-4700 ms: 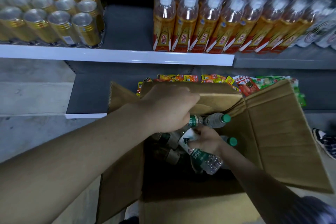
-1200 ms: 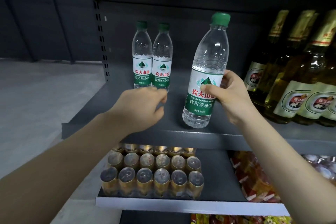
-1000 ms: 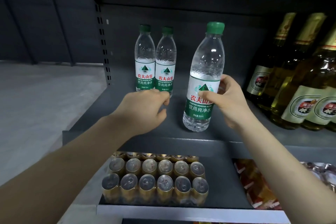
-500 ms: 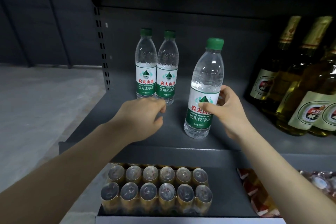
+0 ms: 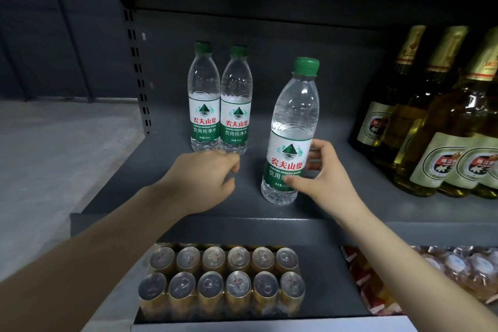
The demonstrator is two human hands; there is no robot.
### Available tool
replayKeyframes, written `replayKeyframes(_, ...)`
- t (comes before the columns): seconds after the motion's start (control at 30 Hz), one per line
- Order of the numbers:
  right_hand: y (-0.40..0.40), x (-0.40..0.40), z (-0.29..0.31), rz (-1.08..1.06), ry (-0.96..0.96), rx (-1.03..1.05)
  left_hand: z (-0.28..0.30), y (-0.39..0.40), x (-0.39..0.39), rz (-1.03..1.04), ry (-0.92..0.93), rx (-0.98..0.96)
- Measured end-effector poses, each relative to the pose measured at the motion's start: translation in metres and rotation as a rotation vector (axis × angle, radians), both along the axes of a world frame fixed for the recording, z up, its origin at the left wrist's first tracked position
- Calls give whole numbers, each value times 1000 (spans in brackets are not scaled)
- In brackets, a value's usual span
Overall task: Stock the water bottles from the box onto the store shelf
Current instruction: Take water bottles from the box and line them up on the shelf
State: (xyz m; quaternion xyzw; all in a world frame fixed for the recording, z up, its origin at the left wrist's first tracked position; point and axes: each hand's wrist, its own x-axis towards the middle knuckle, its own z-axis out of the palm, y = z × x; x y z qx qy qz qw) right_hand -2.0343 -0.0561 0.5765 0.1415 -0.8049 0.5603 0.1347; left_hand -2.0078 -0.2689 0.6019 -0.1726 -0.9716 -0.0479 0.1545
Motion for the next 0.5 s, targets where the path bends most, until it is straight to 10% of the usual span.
replayKeyframes(0.5, -4, -5, -7, -54, -14, 177, 1, 1, -10, -26, 18, -49)
